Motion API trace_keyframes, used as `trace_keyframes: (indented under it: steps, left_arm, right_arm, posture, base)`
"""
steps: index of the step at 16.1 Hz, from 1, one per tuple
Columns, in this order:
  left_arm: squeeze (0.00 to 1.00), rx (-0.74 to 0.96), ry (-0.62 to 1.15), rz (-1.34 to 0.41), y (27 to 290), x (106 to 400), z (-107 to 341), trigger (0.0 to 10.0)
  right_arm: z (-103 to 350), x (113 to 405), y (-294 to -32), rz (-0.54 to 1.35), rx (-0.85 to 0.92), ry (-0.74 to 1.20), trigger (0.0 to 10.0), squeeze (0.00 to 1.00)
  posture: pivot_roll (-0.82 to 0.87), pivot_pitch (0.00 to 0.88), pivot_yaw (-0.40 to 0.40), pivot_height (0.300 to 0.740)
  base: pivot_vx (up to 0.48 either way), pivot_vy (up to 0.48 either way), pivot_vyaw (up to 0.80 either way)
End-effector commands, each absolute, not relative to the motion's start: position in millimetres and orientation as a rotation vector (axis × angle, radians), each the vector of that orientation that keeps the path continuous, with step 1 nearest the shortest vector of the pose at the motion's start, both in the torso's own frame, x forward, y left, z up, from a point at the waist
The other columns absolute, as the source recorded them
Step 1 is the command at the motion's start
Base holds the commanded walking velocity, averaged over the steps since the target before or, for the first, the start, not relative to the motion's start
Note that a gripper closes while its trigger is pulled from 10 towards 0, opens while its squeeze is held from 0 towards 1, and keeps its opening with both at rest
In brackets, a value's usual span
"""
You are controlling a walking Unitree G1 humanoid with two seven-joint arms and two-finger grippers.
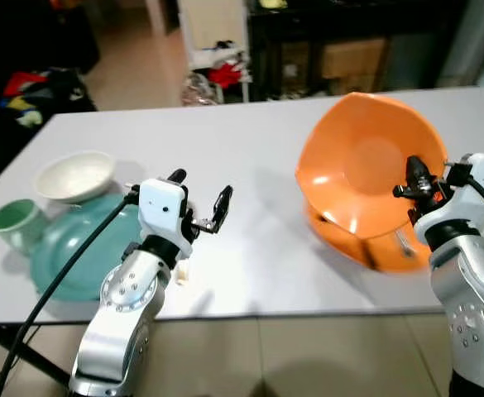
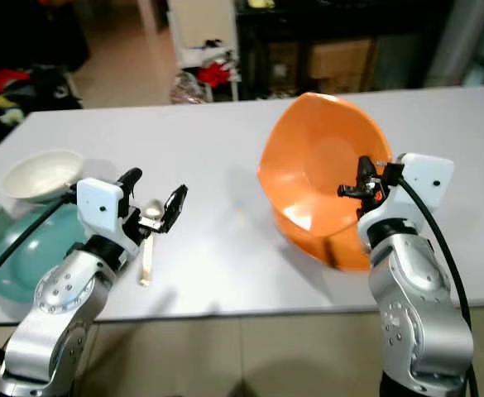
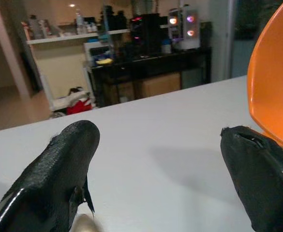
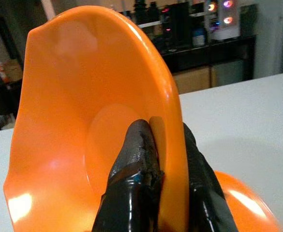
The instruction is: Setting the table
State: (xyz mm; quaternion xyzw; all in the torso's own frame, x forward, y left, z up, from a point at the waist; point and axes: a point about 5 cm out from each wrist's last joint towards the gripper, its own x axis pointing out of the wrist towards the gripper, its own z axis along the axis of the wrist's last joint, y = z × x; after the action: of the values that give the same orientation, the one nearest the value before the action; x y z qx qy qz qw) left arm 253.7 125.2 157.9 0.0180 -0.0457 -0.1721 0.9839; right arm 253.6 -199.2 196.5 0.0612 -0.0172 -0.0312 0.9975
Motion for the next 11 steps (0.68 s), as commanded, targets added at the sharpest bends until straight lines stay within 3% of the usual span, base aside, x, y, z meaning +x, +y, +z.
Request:
trace_keyframes:
  steps: [1,8,11]
  left_arm:
    - [0.0,0.048,-0.095,-0.338,130,254,160,10.0]
    - [0.0,0.065,-0.086,-0.366,128,254,160,10.0]
    - [0.0,0.07,-0.074,-0.418,122,253,160,10.0]
  right_arm:
    - [208,255,-189,-0.007,0.134,-0.085,10.0,0.0]
    - [205,268,-191,0.046,0.226,-0.019,10.0,0.0]
    - [202,279,-195,0.048,0.309,0.034,10.0,0.0]
  posture:
    - [-0.03,0.0,0.06,0.74]
    - [-0.02,0.0,0.069,0.74]
    - [-0.03,0.0,0.075,0.74]
  base:
    - [0.409,0.0,0.0]
    - [0.358,0.0,0.0]
    - [0.0,0.0,0.0]
